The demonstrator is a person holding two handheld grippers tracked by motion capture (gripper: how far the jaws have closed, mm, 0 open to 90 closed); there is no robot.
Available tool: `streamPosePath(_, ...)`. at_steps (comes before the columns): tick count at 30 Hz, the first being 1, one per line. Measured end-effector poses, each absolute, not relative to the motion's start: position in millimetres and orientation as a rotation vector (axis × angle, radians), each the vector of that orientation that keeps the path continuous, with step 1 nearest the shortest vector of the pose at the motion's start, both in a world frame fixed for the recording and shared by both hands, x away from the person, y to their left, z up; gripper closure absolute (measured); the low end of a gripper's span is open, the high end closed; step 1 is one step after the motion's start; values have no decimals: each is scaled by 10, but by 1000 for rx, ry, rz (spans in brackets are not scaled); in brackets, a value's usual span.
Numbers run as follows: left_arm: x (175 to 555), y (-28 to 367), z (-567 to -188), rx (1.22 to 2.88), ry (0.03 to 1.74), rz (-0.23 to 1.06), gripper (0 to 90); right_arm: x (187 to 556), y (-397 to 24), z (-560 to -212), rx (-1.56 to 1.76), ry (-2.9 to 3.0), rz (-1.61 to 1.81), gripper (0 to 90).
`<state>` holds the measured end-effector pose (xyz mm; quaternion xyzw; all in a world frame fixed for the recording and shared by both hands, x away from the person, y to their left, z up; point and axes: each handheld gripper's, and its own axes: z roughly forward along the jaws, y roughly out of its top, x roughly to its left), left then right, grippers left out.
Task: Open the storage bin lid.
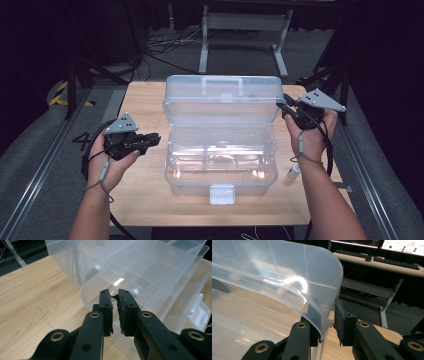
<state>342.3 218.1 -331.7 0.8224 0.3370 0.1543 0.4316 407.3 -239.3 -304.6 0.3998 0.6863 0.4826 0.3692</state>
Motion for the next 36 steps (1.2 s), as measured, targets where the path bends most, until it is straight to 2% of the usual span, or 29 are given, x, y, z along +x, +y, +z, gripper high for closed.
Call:
streamPosePath(10, 3308, 2240, -3436, 2142, 821, 263, 801, 4220, -2404, -2949, 1079, 1827, 1221, 751)
streamPosePath(17, 3317, 2157, -3540, 2224, 761, 104, 894, 4274, -2407, -2922, 1098, 1845, 1216, 751)
streamPosePath(25, 3347, 2057, -3658, 2287, 701, 6, 892, 4331, -2410, -2896, 1115, 1865, 1209, 751)
streamPosePath(27, 3371, 2012, -3705, 2295, 701, -5, 826, 4350, -2412, -2891, 1123, 1869, 1213, 751)
streamPosePath(36, 3398, 1825, -3848, 2361, 662, -71, 861, 4421, -2420, -2881, 1144, 1880, 1220, 751)
